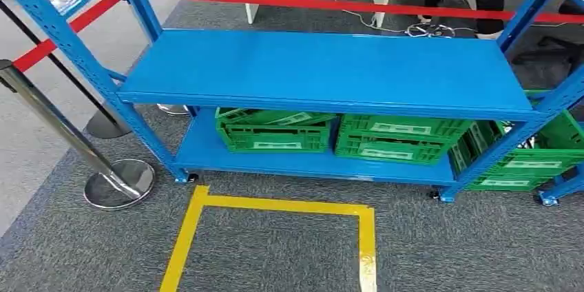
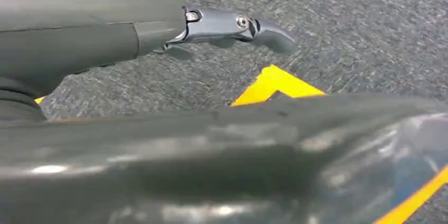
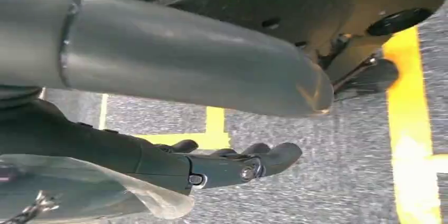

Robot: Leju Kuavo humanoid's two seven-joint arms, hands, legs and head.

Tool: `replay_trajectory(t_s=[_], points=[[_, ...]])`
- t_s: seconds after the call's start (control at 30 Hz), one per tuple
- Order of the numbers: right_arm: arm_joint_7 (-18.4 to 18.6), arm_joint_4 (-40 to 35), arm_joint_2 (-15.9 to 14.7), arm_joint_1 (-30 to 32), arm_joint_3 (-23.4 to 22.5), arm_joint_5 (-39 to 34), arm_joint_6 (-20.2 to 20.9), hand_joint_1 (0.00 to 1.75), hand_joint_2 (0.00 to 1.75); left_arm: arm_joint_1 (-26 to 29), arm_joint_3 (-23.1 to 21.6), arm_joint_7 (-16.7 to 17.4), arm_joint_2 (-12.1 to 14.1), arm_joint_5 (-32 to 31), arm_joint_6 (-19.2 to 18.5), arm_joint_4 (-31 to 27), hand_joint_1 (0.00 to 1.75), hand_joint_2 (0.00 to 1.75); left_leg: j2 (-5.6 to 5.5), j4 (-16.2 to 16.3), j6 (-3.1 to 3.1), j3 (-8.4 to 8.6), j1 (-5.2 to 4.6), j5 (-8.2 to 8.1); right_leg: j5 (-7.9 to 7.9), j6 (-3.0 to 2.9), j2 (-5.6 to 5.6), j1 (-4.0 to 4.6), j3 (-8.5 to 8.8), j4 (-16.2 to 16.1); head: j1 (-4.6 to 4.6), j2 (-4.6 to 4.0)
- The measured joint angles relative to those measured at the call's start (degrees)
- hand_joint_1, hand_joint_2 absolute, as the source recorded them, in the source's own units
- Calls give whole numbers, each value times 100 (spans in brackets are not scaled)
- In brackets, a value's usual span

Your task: Take the parts from the cabinet and place them on the table.

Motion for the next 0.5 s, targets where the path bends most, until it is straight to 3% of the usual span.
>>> replay_trajectory(t_s=[0.03, 0.1, 0.13, 0.17, 0.2, 0.27, 0.3, 0.33, 0.37, 0.43, 0.47, 0.5], points=[[0, 0, 0, -3, 0, 0, 4, 0, 0, -23, 0, -5, -5, 27, 0, 0, 0, 0, 7, -38, -11, 14, -4, -75, -13, 31, -12, -11, -6, -14, -9, 0], [2, 0, 0, 0, 0, 0, 4, 0, 0, 2, 2, -7, -9, 40, -4, 0, 0, 0, -10, -74, 27, 21, -14, -91, -21, 85, -35, -25, 35, -74, -14, 0], [5, -4, -4, -6, 0, 0, 2, 0, 0, 7, 4, -7, -9, 40, -4, 0, 0, 0, -11, -152, 55, 77, 51, -67, -61, 122, -31, -10, 63, -71, -7, 2], [9, -2, -4, -8, 0, 2, 2, 0, 0, 1, 7, -7, -5, 46, -7, 0, 0, 0, -10, -189, 76, 118, 53, -74, -126, 152, -41, -16, 30, 61, 2, 0], [11, -4, -4, -7, 0, 11, 2, 0, 0, -9, 9, -7, -5, 46, -4, -2, 0, 0, -2, -190, 106, 131, 54, -91, -281, 170, -38, -23, -140, 355, 23, 0], [20, -4, -4, -5, 0, 22, 2, 0, 0, -18, 18, -2, -9, 46, -4, -2, 0, 0, 2, -189, 140, 161, 53, -143, -665, 211, -38, -44, -728, 1326, 26, 0], [26, -4, -4, 3, 0, 26, 2, 0, 0, -20, 22, 0, -11, 46, -4, -2, 0, 0, 2, -188, 141, 187, 53, -175, -725, 229, -40, -45, -978, 1679, 30, 0], [29, -4, -4, 9, -2, 26, 2, 0, 0, -18, 31, 2, -11, 46, -4, -2, 0, 0, -1, -188, 138, 234, 57, -213, -609, 245, -41, -49, -1112, 1769, 37, 0], [29, -4, -4, 11, -2, 26, 2, 0, 0, -13, 39, 2, -11, 46, -2, -2, 0, 0, -3, -188, 131, 302, 60, -260, -336, 251, -42, -57, -1089, 1575, 34, 0], [29, -4, -7, 8, 0, 35, 2, 0, 0, -9, 46, 4, -15, 46, 0, -2, 0, 0, -7, -188, 93, 472, 70, -372, 359, 250, -60, -75, -751, 623, 34, 0], [29, -2, -7, 22, 0, 35, 2, 0, 0, -2, 48, 4, -15, 46, 0, -2, 0, 0, -5, -191, 56, 495, 65, -434, 511, 245, -93, -78, -597, 242, 43, 0], [31, 4, -7, 8, 0, 37, 7, 0, 0, -22, 52, 4, -11, 46, 0, -2, 0, 0, -18, -166, 10, 508, 29, -482, 407, 220, -87, -41, -536, 182, 28, 0]])
